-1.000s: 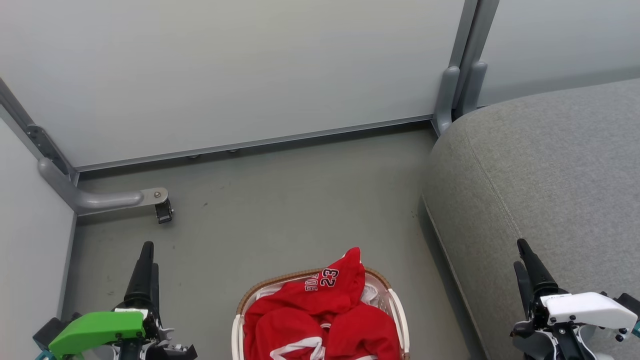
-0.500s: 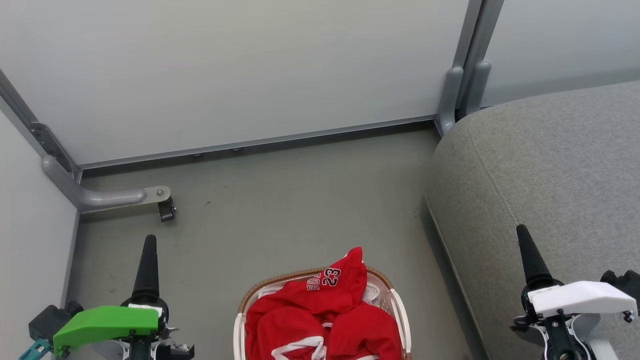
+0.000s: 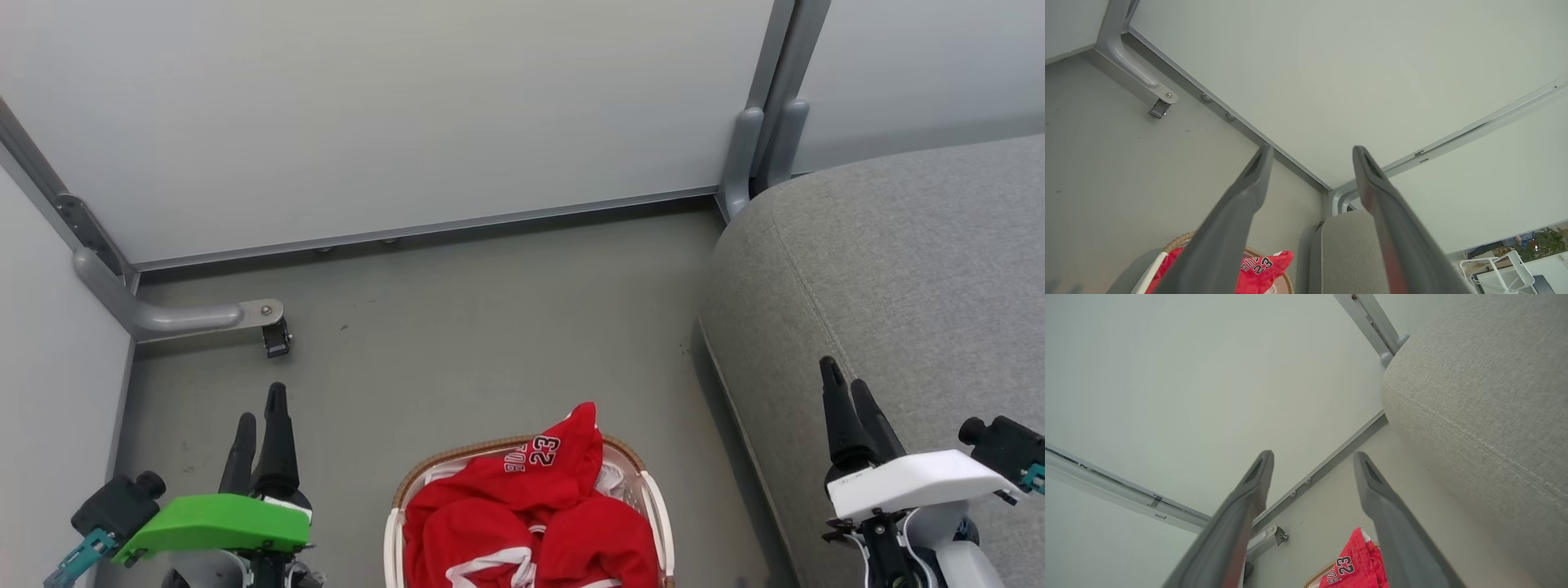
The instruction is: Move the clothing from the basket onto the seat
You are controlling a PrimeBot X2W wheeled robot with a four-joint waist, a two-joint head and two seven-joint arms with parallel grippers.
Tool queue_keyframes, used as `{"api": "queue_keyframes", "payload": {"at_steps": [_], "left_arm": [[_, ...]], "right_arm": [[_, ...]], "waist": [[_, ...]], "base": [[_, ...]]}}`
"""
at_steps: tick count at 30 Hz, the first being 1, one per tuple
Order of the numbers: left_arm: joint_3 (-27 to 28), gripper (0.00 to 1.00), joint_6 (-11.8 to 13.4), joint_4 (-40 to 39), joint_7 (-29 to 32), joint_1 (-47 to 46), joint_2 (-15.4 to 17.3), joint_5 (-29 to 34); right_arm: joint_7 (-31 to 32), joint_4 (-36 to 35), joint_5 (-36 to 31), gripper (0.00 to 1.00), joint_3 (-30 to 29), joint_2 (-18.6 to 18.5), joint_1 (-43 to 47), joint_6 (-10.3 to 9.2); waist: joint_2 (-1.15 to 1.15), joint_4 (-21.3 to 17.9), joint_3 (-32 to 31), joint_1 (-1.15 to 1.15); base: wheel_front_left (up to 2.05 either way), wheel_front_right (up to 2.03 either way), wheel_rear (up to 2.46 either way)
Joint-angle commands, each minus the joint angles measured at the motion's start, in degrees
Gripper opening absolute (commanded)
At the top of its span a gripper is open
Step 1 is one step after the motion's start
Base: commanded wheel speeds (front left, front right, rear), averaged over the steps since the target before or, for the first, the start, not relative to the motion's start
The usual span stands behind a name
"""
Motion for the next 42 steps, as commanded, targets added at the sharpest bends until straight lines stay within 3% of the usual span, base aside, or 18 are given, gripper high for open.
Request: {"api": "queue_keyframes", "payload": {"at_steps": [1, 18, 42], "left_arm": [[-0.36, 1.00, 0.32, -0.86, -0.58, -0.01, 0.34, 2.50], [-3.21, 1.00, 1.43, 0.21, -3.50, 0.98, 0.44, 16.09], [-5.72, 1.00, 2.44, 1.54, -6.86, 1.85, 0.56, 28.71]], "right_arm": [[-0.65, -0.79, -2.39, 1.00, 0.26, -0.39, -0.54, 0.01], [-3.57, -0.16, -16.99, 1.00, 2.23, -0.52, -0.22, 0.01], [-6.94, 0.02, -31.86, 1.00, 4.34, -0.65, 0.33, 0.02]], "waist": [[0.00, 0.05, 0.03, 0.00], [0.00, 0.68, 0.31, 0.00], [0.00, 1.39, 0.40, 0.00]], "base": [[0.00, 0.00, 0.00], [0.00, 0.00, 0.00], [0.00, 0.00, 0.00]]}}
